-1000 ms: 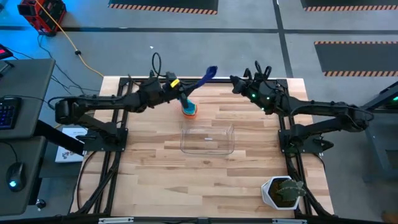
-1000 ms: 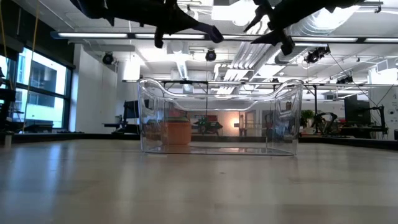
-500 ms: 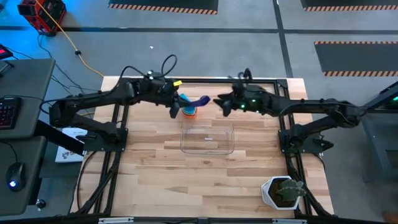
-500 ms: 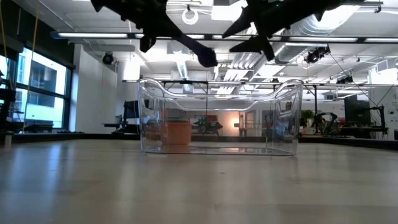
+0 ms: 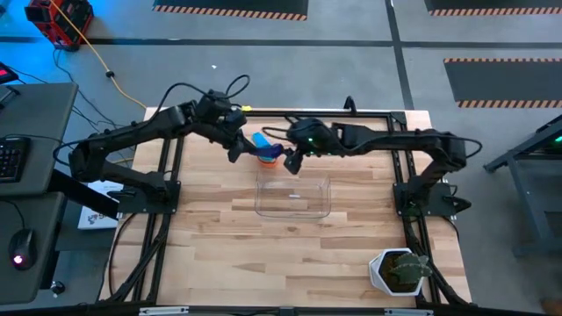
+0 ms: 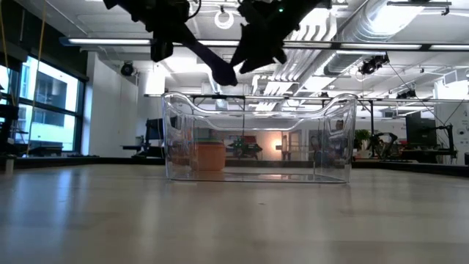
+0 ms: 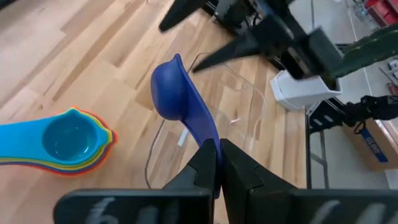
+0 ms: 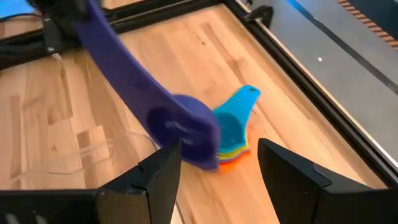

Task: Nest measuring cups in basket
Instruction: Stack the violet measuring cup on top of the light blue measuring cup

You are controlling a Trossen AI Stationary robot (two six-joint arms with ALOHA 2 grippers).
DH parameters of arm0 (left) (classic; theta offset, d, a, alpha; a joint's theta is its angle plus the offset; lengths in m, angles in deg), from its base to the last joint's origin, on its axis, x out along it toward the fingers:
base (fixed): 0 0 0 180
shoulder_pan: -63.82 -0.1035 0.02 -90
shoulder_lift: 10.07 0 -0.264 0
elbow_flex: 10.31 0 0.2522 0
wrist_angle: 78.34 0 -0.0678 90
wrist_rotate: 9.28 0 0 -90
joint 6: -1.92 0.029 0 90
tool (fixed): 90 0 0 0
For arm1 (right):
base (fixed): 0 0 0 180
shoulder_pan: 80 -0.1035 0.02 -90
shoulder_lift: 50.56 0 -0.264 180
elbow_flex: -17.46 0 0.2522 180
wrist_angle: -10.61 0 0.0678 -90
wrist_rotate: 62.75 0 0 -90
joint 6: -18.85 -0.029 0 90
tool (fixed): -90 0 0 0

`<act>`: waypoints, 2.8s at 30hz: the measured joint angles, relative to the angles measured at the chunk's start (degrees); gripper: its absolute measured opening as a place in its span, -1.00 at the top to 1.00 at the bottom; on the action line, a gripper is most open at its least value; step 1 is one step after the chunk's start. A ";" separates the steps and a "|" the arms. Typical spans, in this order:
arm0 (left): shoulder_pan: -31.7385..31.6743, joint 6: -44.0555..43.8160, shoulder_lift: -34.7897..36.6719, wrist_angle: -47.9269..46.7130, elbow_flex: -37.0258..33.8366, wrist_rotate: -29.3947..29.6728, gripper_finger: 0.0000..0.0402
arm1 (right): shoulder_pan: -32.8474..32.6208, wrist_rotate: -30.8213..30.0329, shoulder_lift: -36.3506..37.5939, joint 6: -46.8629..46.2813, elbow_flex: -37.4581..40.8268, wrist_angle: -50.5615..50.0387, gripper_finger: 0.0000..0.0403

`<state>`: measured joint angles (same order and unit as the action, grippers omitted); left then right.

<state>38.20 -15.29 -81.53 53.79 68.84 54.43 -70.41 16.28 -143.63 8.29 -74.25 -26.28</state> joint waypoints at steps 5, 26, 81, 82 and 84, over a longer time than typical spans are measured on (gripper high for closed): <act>-0.98 1.94 0.00 -0.02 0.00 -0.28 1.00 | 0.00 1.60 -4.97 3.08 -4.15 -0.76 -0.01; -1.02 6.84 -0.22 -2.70 -0.02 -1.69 1.00 | -0.42 -0.93 -8.13 1.13 -4.66 1.37 0.92; -13.61 -3.35 23.89 31.31 -23.45 11.74 0.27 | 8.85 14.90 -24.79 -45.15 -13.03 -0.43 0.97; -13.61 -2.89 23.91 31.55 -23.45 11.72 0.27 | 8.81 14.83 -24.79 -45.90 -13.03 -0.29 0.95; -13.61 -2.61 23.89 31.48 -23.45 11.72 0.27 | 8.58 14.78 -24.79 -46.19 -13.03 -0.77 0.90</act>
<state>24.60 -17.90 -57.64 85.27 45.38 66.15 -61.83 31.07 -168.42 -37.90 -87.28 -27.05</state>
